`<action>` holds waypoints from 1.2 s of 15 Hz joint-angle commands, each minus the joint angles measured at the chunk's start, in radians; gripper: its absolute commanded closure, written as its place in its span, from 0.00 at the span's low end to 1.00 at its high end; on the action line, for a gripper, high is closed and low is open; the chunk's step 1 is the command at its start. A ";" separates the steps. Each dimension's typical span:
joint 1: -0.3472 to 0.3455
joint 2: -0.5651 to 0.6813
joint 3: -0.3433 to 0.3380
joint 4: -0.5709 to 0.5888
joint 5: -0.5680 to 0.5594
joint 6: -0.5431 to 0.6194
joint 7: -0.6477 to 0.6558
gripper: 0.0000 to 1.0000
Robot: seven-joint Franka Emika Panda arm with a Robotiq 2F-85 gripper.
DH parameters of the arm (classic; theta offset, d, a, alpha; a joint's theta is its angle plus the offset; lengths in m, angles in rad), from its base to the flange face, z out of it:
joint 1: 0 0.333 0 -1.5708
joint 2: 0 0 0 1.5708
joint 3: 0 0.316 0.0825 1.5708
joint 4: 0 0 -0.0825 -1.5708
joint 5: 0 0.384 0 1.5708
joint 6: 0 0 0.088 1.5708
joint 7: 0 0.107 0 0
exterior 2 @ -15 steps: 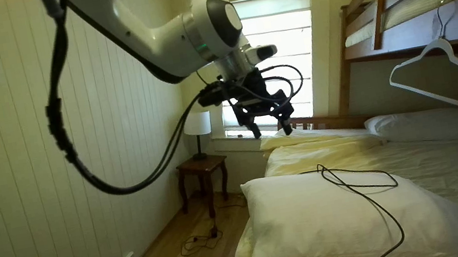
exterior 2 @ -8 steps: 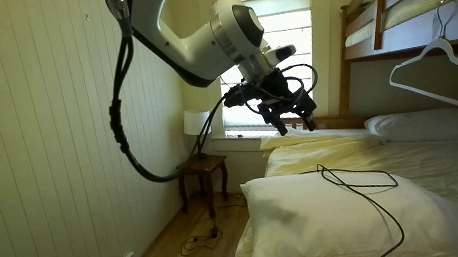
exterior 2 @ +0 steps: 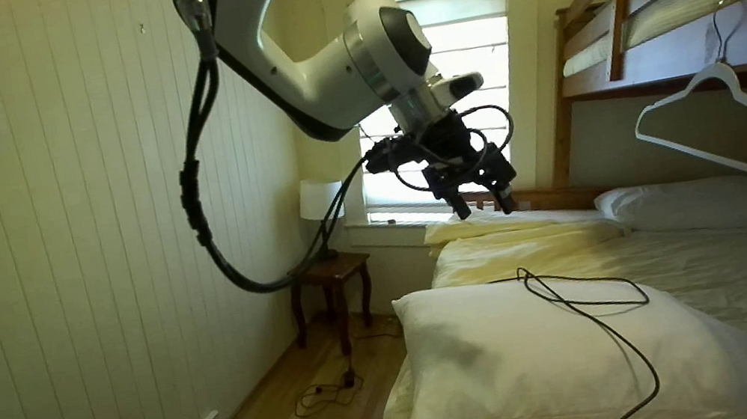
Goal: Pick up the black cable from the pillow then set it back down on the pillow.
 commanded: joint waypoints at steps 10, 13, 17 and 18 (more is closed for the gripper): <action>0.027 0.456 -0.142 0.606 -0.118 0.031 -0.276 0.00; -0.040 0.532 -0.092 0.683 -0.068 0.091 -0.479 0.00; 0.010 0.535 -0.163 0.648 -0.028 0.132 -0.536 0.00; 0.010 0.552 -0.165 0.662 -0.024 0.133 -0.550 0.00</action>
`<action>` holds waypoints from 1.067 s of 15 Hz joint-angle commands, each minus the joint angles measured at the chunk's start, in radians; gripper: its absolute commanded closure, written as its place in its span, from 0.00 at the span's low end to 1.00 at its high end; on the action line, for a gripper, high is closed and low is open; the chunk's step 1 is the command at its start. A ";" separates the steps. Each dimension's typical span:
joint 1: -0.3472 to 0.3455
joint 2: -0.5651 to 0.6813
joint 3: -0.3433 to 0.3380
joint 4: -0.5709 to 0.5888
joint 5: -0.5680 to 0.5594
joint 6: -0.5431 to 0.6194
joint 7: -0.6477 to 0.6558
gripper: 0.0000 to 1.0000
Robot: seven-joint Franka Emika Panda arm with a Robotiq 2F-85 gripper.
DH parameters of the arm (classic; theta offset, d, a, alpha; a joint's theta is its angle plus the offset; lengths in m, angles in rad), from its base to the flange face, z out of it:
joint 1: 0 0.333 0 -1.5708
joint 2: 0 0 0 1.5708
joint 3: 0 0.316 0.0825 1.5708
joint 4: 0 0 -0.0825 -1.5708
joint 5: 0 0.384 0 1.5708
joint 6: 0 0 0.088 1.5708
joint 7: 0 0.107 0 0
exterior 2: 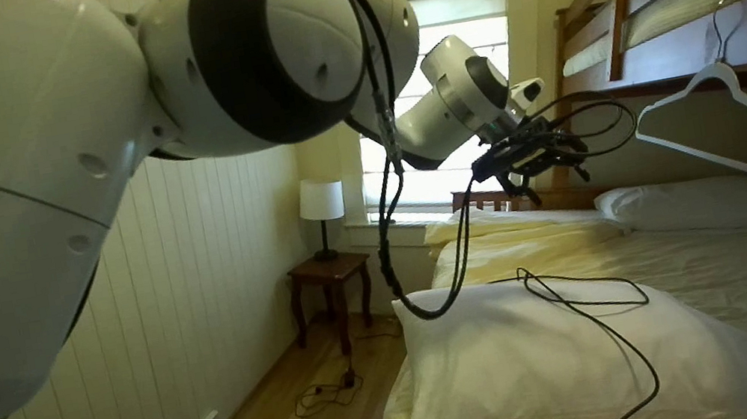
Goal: Pick up the black cable from the pillow then set it back down on the pillow.
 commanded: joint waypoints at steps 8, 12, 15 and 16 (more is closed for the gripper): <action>0.041 0.012 -0.032 -0.128 -0.061 0.033 -0.169 0.00; 0.019 0.070 0.000 -0.147 -0.004 0.150 -0.237 0.00; -0.001 0.124 0.023 -0.100 0.086 0.211 -0.285 0.00; 0.015 0.133 0.006 -0.084 0.098 0.169 -0.292 0.00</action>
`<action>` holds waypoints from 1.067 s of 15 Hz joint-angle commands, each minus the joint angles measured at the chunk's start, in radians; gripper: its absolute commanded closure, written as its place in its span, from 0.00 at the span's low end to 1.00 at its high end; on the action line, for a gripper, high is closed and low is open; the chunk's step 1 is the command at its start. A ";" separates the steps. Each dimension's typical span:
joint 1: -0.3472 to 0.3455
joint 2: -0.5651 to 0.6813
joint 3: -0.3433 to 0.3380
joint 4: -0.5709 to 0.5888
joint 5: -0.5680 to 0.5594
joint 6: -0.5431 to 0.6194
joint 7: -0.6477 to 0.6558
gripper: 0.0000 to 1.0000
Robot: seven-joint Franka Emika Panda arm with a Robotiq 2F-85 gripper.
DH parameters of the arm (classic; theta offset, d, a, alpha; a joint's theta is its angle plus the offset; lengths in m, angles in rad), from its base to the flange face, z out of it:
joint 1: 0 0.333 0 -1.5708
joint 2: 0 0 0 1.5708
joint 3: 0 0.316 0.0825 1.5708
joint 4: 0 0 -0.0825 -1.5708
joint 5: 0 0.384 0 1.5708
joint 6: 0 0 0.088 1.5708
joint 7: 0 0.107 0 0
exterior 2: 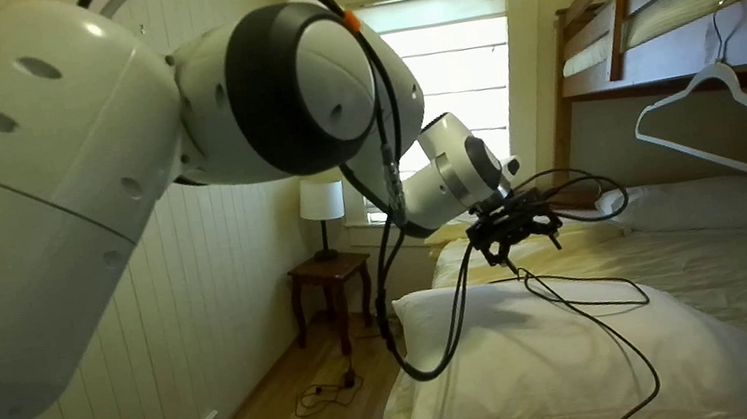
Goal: Pick up the black cable from the pillow then set it back down on the pillow.
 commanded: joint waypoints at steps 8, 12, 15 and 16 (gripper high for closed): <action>-0.047 0.094 0.022 0.099 0.127 0.023 -0.250 0.00; -0.096 0.188 0.048 0.231 0.181 0.000 -0.417 0.00; -0.113 0.255 0.071 0.336 0.219 -0.032 -0.489 0.00; -0.111 0.274 0.072 0.371 0.229 -0.053 -0.492 0.00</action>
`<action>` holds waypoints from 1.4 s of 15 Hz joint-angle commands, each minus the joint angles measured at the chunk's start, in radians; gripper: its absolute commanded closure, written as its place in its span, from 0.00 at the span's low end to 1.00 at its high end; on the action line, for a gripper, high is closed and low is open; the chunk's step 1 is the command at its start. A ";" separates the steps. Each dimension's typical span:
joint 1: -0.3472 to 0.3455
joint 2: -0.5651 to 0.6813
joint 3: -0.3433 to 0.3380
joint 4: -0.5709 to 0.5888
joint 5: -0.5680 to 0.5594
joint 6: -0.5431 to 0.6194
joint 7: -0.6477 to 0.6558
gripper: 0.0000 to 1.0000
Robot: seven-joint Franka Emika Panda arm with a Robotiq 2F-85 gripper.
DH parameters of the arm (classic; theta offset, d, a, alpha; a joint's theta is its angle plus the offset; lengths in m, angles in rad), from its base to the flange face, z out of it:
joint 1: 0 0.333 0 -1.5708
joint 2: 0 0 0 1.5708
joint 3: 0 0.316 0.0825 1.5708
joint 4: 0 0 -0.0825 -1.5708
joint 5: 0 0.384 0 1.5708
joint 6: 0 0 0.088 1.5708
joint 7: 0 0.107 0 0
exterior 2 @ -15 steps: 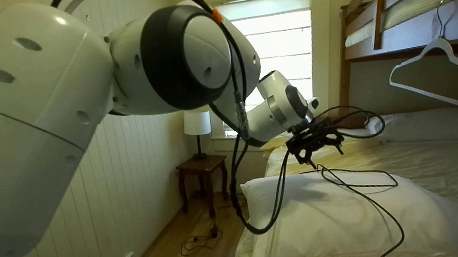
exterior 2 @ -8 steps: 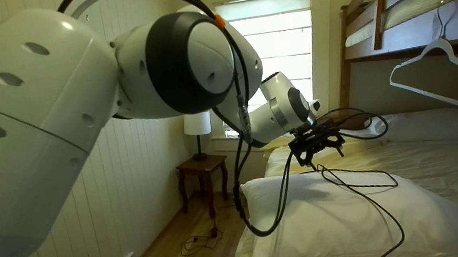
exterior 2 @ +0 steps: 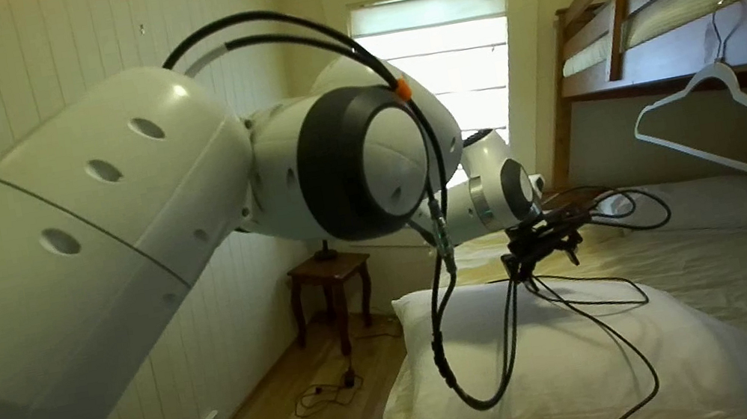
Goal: Pick up the black cable from the pillow then set it back down on the pillow.
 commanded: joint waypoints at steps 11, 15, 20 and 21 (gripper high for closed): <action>-0.026 0.181 0.059 0.335 0.096 -0.214 -0.005 0.00; -0.023 0.218 0.032 0.379 0.078 -0.155 0.055 0.00; -0.024 0.248 0.011 0.401 0.086 -0.119 0.069 0.00; -0.024 0.251 0.013 0.399 0.088 -0.121 0.062 0.00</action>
